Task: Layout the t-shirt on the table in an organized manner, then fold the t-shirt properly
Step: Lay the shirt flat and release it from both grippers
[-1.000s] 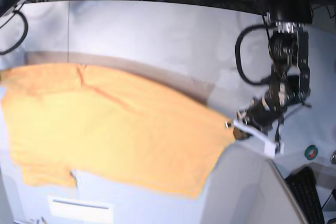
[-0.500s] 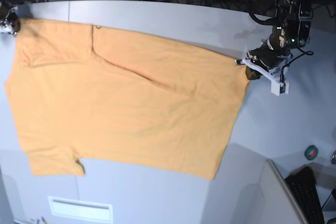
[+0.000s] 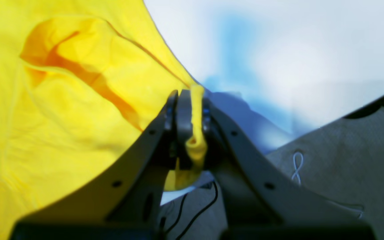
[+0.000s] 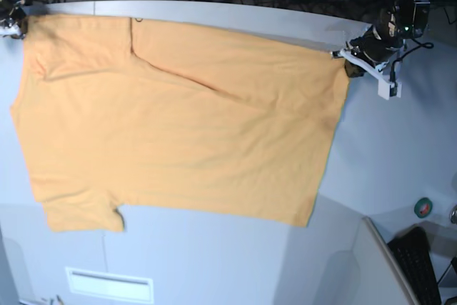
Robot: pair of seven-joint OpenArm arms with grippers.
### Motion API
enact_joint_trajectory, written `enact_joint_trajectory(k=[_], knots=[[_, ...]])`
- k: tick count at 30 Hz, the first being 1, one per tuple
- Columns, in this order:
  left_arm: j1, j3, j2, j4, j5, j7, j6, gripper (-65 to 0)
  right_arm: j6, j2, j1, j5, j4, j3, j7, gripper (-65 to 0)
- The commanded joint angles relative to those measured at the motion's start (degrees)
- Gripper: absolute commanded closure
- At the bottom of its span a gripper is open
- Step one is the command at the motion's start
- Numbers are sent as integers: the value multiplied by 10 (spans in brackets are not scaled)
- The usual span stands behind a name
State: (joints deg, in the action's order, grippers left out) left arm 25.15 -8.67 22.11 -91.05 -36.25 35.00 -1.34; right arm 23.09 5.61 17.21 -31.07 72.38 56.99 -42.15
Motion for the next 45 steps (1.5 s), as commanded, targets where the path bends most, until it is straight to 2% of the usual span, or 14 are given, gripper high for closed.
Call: enact_joint_trajectory(k=[1,10,12,15,17,19,21,24,27,29,32,37,42,45], knots=[[2,-9,6,-9,2,-9,0,0,4,11,8,-4,11,2,9,0],[14,-10,7,-10,2,-5,0,0,3,10,17,-6,11,6,-9,0],[17,-10,7,-11,2,-5,0,0,3,10,18,-7,11,7,-16,-96],[18,-11,7,-9,2,-5,0,-181,3,10,19,-7,11,7,-18,-222],[26,-26,6,-12,0,-8,0,-329,3,10,20,-8,12,8,-18,-240],[30,-56,-1,-13,-1,-6,0,-428,3,10,26,-8,21,8,-18,-243],[31,-97,-13,-14,1,-6,0,-476,3,3,36,-8,60,8,-18,-243],[31,-138,-17,-32,-1,-5,0,-454,2,-19,47,-4,141,8,-17,-245],[26,-149,-17,-60,1,-5,0,-392,0,-18,42,-4,195,8,-17,-245],[9,-146,-13,-64,1,-5,0,-273,-1,4,13,-3,196,3,-16,-245],[-36,-144,-13,-37,1,-5,0,0,-1,67,-67,-2,135,-25,-18,-245],[-79,-143,-12,-5,1,-4,1,0,0,191,-242,-2,-101,-149,-4,-251],[-75,-113,8,-5,2,-4,2,0,0,255,-399,-2,-370,-309,136,-416],[-73,-112,13,-4,2,-4,2,0,0,268,-464,-3,-523,-404,233,-441]])
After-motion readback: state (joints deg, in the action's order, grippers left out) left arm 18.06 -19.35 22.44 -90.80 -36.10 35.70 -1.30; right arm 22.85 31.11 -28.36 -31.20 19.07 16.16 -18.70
